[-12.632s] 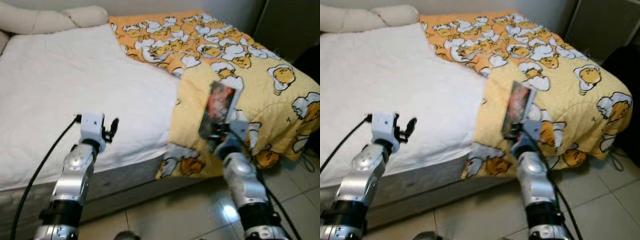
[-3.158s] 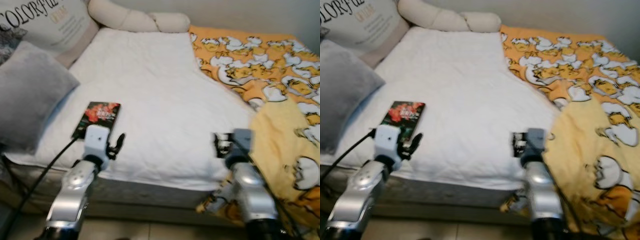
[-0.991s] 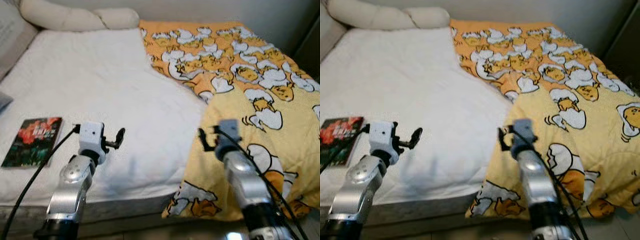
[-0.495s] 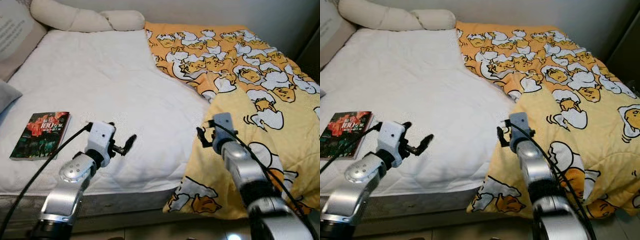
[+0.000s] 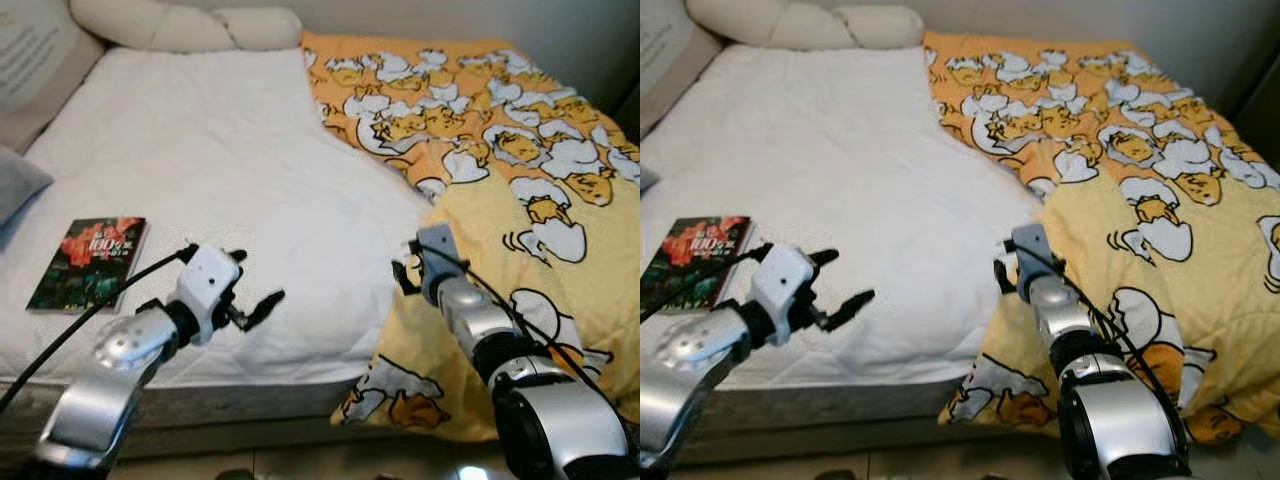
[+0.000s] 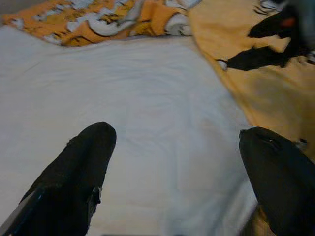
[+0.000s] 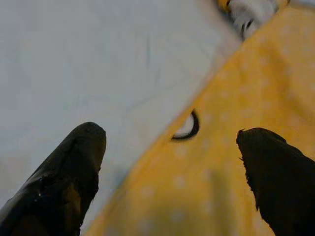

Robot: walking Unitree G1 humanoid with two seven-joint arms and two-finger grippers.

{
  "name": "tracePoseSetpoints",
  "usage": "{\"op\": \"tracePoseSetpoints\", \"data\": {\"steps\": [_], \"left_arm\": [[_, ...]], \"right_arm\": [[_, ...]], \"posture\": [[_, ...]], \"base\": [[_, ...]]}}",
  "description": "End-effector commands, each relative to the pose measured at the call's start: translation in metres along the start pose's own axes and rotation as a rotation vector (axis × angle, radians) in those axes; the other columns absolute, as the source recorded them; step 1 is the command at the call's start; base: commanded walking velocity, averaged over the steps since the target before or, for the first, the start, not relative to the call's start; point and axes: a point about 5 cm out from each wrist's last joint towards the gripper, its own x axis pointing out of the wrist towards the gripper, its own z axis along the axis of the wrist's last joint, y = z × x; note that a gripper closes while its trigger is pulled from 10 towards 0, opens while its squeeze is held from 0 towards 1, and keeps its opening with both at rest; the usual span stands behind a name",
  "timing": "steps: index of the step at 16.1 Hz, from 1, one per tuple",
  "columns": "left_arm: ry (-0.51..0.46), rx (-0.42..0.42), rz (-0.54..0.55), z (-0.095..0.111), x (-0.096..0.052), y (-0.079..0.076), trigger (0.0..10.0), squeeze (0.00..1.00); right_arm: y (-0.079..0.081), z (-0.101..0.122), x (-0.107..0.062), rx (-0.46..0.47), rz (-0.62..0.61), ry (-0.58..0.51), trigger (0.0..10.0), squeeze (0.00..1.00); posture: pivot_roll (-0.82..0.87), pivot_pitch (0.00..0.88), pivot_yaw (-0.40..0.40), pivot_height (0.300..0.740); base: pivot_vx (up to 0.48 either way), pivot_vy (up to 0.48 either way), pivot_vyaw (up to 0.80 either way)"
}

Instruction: Clean up the room

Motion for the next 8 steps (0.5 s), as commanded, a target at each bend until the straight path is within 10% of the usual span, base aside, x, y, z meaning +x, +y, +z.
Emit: {"op": "tracePoseSetpoints", "data": {"steps": [1, 8], "left_arm": [[0.007, 0.009, -0.047, 0.007, -0.007, -0.005, 10.0, 0.80], [0.056, 0.032, -0.084, 0.025, -0.034, -0.022, 10.0, 0.79]], "right_arm": [[-0.006, 0.003, 0.001, 0.032, -0.038, -0.002, 10.0, 0.00], [-0.010, -0.025, -0.003, 0.056, -0.077, 0.075, 10.0, 0.00]], "posture": [[0.24, 0.032, -0.020, 0.740], [0.34, 0.215, 0.010, 0.740]], "base": [[0.000, 0.000, 0.00], [0.000, 0.000, 0.00]]}}
